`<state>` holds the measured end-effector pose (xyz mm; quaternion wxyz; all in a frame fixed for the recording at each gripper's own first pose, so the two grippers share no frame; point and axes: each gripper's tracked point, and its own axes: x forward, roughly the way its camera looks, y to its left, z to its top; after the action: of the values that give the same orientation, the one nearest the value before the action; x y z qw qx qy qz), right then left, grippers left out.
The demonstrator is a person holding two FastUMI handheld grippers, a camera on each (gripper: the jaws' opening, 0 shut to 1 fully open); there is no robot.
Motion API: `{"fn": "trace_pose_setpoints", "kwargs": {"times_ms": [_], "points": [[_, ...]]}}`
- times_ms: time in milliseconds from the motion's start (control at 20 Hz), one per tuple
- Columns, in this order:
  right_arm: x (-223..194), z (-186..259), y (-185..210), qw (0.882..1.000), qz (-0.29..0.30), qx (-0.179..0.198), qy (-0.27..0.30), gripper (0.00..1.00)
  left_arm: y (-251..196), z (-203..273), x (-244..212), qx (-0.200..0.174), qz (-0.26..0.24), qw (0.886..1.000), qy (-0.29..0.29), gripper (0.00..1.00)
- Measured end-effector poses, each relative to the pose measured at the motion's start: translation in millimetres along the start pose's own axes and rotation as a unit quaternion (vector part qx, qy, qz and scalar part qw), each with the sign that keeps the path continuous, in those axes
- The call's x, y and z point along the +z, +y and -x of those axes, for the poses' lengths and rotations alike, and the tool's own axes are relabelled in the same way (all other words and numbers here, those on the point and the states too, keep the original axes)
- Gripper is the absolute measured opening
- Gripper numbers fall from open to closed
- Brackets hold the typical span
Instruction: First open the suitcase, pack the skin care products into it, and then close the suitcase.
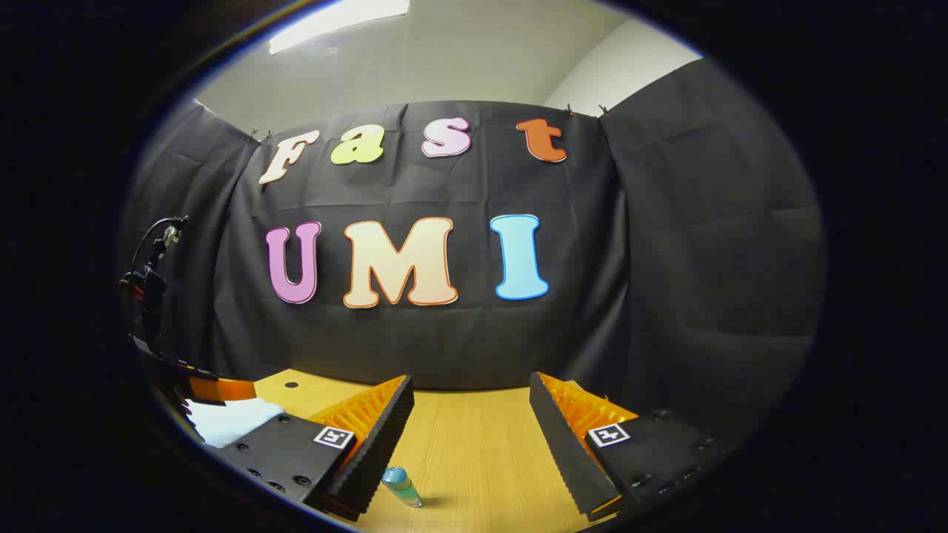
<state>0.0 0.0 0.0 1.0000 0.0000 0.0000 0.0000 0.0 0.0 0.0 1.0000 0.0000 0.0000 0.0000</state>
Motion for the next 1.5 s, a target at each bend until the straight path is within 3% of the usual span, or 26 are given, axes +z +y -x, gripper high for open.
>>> {"fn": "trace_pose_setpoints", "kwargs": {"times_ms": [300,500,700,900,1000,1050,1100,1150,1200,1250,1350,1500], "points": [[-7.4,6.1,0.7,1.000,0.010,0.000,0.009,0.99,9.2,-2.2,-25.7,-0.001,0.009,0.998,0.059,0.96],[-11.6,14.5,-6.1,1.000,0.009,-0.012,0.017,0.98,-3.2,-9.1,-46.5,-0.043,0.026,0.992,0.117,0.95],[-11.6,27.4,-16.1,0.999,0.007,-0.027,0.016,0.98,-8.7,-17.3,-72.0,-0.060,0.037,0.978,0.197,0.95],[-14.8,39.5,-29.6,0.999,0.008,-0.046,0.021,0.98,-7.3,-32.2,-93.7,-0.054,0.047,0.962,0.264,0.85],[-15.9,44.0,-36.9,0.998,0.006,-0.055,0.022,0.98,-4.2,-35.9,-110.4,-0.044,0.048,0.950,0.307,0.84],[-15.8,46.9,-39.4,0.998,0.005,-0.058,0.022,0.98,-4.2,-37.4,-118.3,-0.039,0.051,0.943,0.327,0.77],[-15.2,49.3,-42.4,0.998,0.005,-0.062,0.023,0.98,-4.0,-38.7,-126.9,-0.034,0.055,0.935,0.348,0.80],[-15.7,50.9,-46.0,0.998,0.006,-0.066,0.023,0.98,-6.9,-39.2,-134.6,-0.035,0.058,0.929,0.363,0.77],[-15.5,52.2,-49.9,0.997,0.007,-0.070,0.024,0.98,-7.9,-39.3,-140.1,-0.033,0.054,0.924,0.377,0.71],[-17.0,53.8,-52.1,0.997,0.009,-0.072,0.026,0.98,-7.9,-41.1,-145.1,-0.031,0.045,0.920,0.387,0.74],[-17.9,56.4,-56.5,0.997,0.011,-0.076,0.029,0.98,-8.5,-45.2,-154.0,-0.027,0.027,0.915,0.403,0.67],[-18.6,59.8,-62.3,0.996,0.014,-0.080,0.033,0.98,-4.4,-48.5,-167.0,-0.008,0.014,0.903,0.429,0.64]]}}
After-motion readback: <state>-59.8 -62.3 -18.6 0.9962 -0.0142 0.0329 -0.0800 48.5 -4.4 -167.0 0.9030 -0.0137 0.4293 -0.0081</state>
